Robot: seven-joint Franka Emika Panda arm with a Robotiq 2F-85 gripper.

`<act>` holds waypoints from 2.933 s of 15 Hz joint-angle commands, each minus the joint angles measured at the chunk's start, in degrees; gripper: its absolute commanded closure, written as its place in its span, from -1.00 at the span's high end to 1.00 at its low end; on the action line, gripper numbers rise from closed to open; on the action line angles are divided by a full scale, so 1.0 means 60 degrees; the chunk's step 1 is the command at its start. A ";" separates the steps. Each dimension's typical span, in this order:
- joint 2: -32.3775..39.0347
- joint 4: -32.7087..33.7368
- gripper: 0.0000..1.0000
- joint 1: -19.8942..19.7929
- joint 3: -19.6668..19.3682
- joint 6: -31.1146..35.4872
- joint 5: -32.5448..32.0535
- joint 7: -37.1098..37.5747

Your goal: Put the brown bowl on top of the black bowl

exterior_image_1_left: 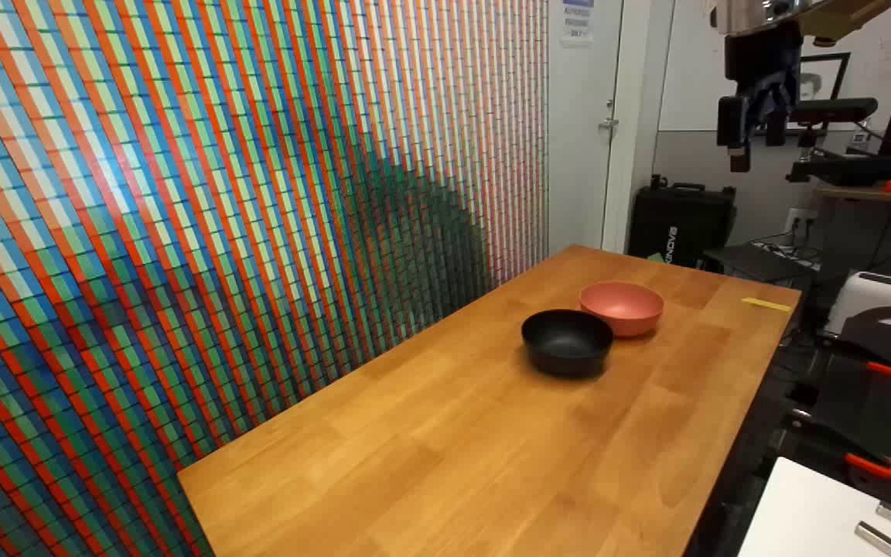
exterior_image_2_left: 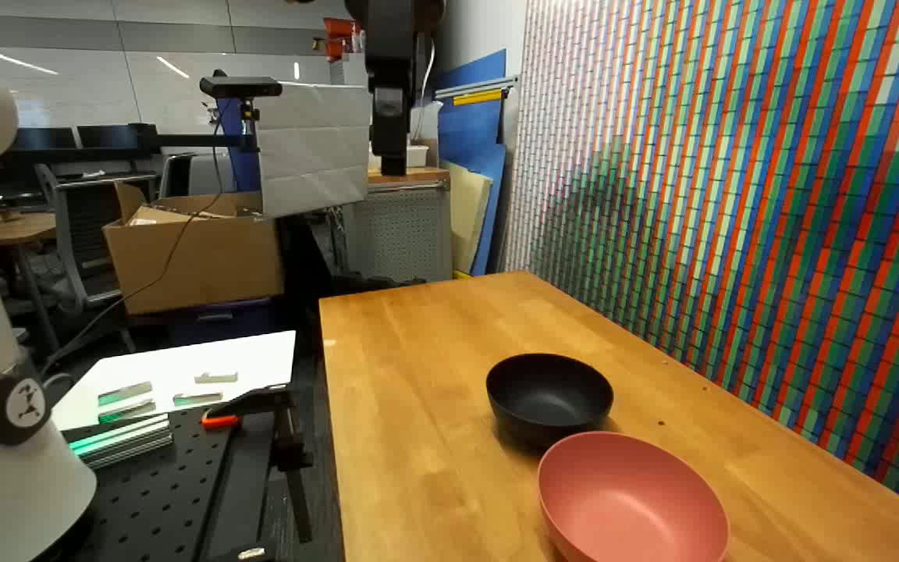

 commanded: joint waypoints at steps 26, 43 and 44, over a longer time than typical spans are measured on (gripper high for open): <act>0.2293 0.1463 1.00 0.0579 -0.1243 0.0944 0.0749 -0.2740; 0.5304 0.1867 1.00 0.0546 -0.1262 0.3884 0.0227 -0.2192; 0.5577 0.2079 1.00 0.0531 -0.1313 0.3935 0.0325 -0.2255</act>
